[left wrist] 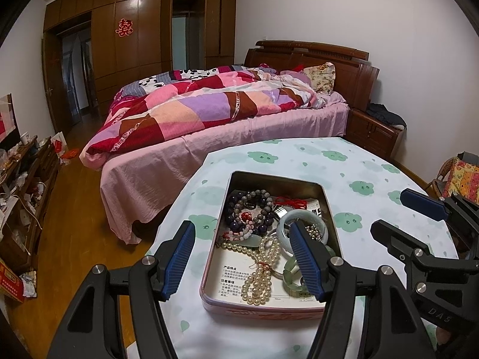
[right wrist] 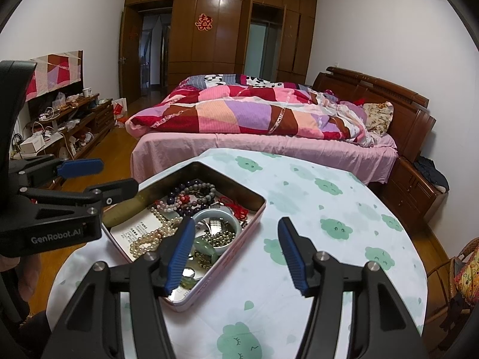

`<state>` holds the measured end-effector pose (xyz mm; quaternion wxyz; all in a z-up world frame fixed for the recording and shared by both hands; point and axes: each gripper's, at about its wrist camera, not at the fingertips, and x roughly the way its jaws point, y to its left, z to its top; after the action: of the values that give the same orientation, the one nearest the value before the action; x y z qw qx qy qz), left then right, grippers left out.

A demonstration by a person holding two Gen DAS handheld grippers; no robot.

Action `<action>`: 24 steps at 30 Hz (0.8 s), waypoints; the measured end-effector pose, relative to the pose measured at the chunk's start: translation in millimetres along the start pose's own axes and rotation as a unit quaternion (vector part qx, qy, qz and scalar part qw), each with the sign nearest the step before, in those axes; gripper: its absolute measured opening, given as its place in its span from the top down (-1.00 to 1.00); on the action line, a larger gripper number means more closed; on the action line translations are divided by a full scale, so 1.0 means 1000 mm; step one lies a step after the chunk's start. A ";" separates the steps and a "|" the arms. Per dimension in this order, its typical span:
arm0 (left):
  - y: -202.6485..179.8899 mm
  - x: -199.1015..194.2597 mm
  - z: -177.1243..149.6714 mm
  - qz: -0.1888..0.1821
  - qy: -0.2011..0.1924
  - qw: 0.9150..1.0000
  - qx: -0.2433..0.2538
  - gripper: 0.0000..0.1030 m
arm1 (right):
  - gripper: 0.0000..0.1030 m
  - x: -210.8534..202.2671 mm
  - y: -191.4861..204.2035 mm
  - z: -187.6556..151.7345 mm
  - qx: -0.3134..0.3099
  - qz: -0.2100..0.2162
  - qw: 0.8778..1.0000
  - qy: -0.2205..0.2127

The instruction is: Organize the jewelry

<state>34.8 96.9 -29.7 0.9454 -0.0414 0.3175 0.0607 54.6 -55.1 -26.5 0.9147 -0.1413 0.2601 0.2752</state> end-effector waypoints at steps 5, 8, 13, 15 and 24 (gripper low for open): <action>0.003 0.001 -0.002 -0.002 0.003 1.000 -0.001 -0.27 | -0.18 0.000 -0.001 -0.001 0.000 -0.001 1.000 0.000; 0.004 0.001 -0.004 -0.001 0.006 1.000 -0.001 -0.28 | -0.18 0.000 -0.001 -0.001 -0.001 -0.001 1.000 0.001; 0.003 0.004 -0.006 0.006 0.013 1.000 -0.004 -0.28 | -0.18 -0.001 -0.004 -0.003 -0.002 -0.002 1.000 0.000; 0.004 0.004 -0.007 0.013 0.014 1.000 -0.002 -0.28 | -0.18 -0.001 -0.004 -0.003 -0.002 -0.002 1.000 0.000; -0.005 0.003 -0.005 0.004 0.008 1.000 0.010 -0.32 | -0.23 -0.001 -0.004 -0.004 -0.002 -0.003 1.000 0.001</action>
<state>34.7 92.1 -35.5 0.9429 -0.0312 0.3258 0.0613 54.8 -60.5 -28.3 0.9150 -0.1437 0.2598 0.2732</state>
